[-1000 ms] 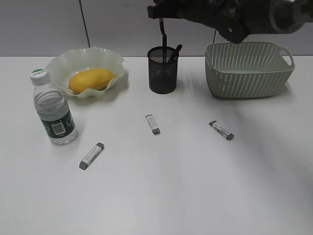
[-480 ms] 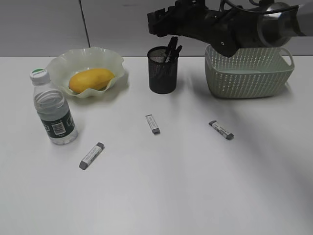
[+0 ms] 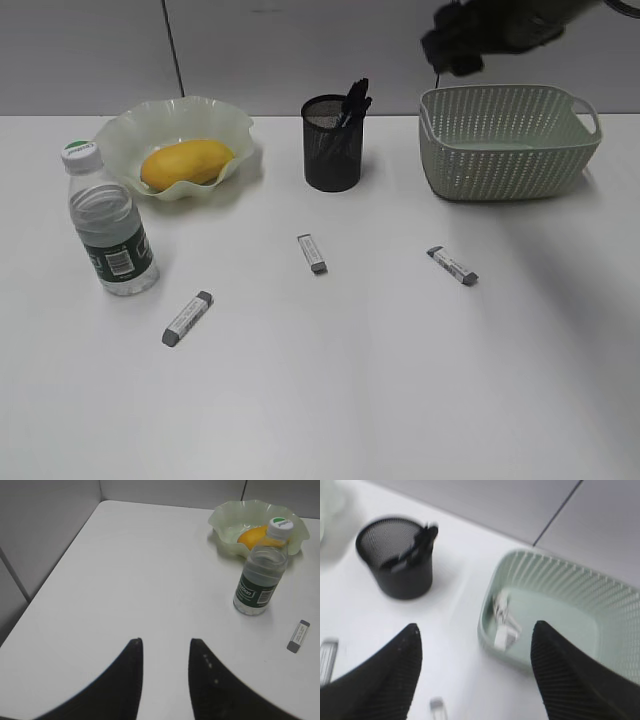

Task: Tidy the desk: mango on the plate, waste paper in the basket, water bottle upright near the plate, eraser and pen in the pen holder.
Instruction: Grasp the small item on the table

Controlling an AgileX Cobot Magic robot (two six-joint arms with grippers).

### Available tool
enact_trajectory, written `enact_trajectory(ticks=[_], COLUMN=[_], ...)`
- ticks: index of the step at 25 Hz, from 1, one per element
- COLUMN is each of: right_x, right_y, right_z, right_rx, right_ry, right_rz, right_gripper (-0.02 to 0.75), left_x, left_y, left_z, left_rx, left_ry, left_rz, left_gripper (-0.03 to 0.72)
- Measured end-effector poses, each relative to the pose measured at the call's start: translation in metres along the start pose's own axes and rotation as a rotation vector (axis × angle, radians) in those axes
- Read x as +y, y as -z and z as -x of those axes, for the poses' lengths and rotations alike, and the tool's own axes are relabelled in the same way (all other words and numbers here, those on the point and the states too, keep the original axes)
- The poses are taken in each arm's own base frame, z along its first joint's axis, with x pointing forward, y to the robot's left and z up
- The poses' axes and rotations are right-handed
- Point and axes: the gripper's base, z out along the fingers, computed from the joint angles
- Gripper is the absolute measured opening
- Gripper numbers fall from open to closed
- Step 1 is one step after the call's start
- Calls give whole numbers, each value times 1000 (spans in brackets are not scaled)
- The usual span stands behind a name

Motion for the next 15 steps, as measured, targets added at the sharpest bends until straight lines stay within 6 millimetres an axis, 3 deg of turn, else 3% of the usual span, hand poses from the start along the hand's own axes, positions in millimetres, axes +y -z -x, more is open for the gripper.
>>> enact_trajectory(ticks=[9,12,15], right_x=[-5,-9,-11], right_y=[155,204,246], right_z=[-114,-153,-190], right_rx=[354,371,265], right_ry=[-59,-66,-81], right_rz=[58,51,46], right_gripper=[540,540,540], left_x=[0,0,0], left_y=[0,0,0], left_z=[0,0,0], left_rx=[0,0,0], left_ry=[0,0,0], left_rz=[0,0,0], left_gripper=[234,234,234])
